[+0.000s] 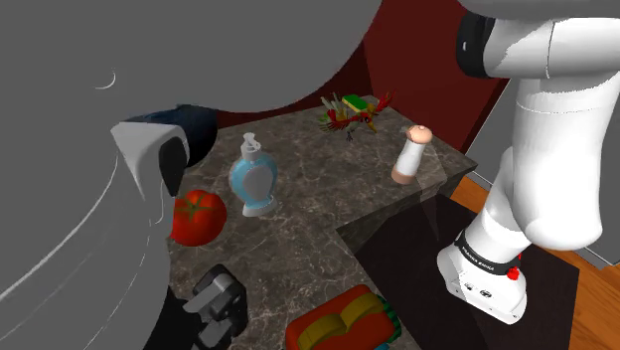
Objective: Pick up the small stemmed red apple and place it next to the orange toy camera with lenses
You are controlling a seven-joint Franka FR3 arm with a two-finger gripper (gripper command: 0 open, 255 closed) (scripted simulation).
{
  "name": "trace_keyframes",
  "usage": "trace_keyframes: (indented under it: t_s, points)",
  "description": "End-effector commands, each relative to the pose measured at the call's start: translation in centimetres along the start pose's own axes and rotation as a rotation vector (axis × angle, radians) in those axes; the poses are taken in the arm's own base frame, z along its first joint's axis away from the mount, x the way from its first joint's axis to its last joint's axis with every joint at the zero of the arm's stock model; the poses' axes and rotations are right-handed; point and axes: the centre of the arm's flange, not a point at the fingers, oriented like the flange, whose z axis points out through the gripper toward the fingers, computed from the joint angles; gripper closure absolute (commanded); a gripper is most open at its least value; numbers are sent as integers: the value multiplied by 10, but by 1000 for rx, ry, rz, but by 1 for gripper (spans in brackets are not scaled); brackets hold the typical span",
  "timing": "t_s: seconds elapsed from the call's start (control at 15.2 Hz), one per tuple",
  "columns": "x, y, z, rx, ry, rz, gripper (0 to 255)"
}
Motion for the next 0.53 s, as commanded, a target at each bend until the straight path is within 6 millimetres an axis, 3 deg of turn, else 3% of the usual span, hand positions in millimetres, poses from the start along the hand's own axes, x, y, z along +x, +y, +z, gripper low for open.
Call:
trace_keyframes:
  t_s: [0.0, 0.46]
  points:
    - [-1, -4, 12, -1, 2, 2, 255]
    - [-1, -2, 49, -1, 2, 2, 255]
